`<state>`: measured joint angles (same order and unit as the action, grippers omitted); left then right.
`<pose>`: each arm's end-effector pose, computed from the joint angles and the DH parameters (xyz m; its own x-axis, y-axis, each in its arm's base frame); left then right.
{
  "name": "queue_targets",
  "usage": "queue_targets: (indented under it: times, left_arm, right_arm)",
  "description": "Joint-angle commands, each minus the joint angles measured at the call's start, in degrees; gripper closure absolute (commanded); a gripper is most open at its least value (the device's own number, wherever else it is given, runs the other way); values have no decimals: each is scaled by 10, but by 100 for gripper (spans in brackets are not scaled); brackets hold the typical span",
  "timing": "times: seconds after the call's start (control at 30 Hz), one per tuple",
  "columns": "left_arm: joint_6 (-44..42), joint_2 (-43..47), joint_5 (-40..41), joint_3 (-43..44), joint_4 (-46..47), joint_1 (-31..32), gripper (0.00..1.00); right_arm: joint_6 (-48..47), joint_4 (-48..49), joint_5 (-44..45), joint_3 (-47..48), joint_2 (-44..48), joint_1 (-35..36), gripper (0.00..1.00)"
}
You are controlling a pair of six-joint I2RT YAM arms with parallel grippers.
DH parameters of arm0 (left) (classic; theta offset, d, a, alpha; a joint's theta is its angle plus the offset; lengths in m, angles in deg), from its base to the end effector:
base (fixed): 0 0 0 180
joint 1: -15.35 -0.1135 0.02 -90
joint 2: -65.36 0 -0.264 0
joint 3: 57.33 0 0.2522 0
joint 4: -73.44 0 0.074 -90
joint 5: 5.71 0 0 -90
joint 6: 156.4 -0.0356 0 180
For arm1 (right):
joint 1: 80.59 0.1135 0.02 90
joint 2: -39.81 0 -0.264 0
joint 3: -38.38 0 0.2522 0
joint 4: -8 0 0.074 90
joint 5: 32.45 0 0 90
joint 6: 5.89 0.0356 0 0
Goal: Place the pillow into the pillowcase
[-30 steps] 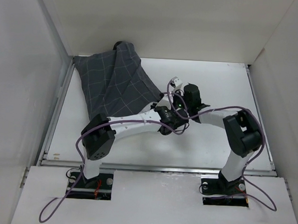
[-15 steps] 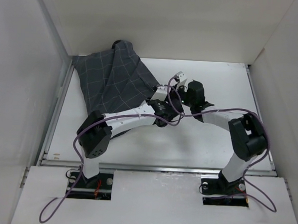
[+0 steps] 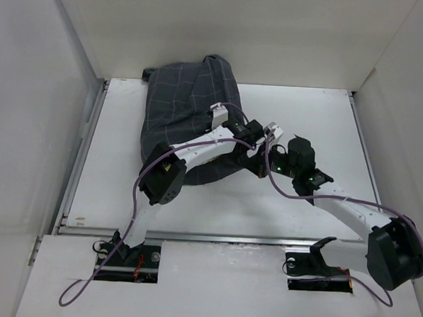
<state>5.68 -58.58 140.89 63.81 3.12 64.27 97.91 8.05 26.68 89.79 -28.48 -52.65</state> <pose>0.3158 -0.3170 0.2306 -0.4367 -0.2961 -0.8495 -0.5196 0.8538 -0.0305 0.2245 0.1397 0.2553 -0.4478 -0.0058 -0.8941 -0.7509 0.5453 0.3726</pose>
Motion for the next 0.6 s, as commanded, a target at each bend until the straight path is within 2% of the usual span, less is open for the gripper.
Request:
queue_targets:
  times: [0.0, 0.03, 0.1, 0.13, 0.17, 0.2, 0.23, 0.3, 0.33, 0.4, 0.43, 0.53, 0.57]
  left_arm:
    - [131, -13, 74, 41, -18, -24, 100]
    - [131, -13, 74, 31, -18, -10, 91]
    - [122, -5, 69, 11, -23, 6, 59]
    - [113, 16, 62, -24, -23, 25, 40]
    - [104, 28, 62, -43, -23, 36, 13]
    - [104, 41, 46, -60, -39, 48, 6]
    - [104, 72, 38, -104, -50, 72, 1]
    - [83, 105, 10, -147, -50, 98, 1]
    - [36, 122, -24, -170, -39, 110, 1]
    - [-10, 169, -68, -232, -1, 147, 1]
    - [-30, 183, -115, -249, 11, 158, 1]
    - [-130, 235, -176, -297, 69, 196, 9]
    - [-151, 248, -216, -307, 85, 205, 17]
  right_arm:
    - [20, -56, -123, 13, -13, 25, 100]
    - [14, -67, -117, 19, -25, 25, 100]
    - [8, -99, -75, 33, -53, 25, 100]
    - [1, -107, -68, 33, -61, 25, 100]
    - [1, -112, -52, 38, -69, 19, 100]
    - [1, -113, -52, 38, -76, 19, 100]
    - [-5, -119, -37, 38, -90, 19, 100]
    - [-5, -127, -30, 46, -95, 12, 100]
    - [-5, -127, -21, 46, -103, 12, 100]
    - [-12, -135, -9, 58, -108, 7, 100]
    - [-12, -141, -1, 58, -108, 2, 100]
    - [-12, -148, 30, 58, -103, -3, 100]
    - [-12, -155, 30, 58, -103, -9, 100]
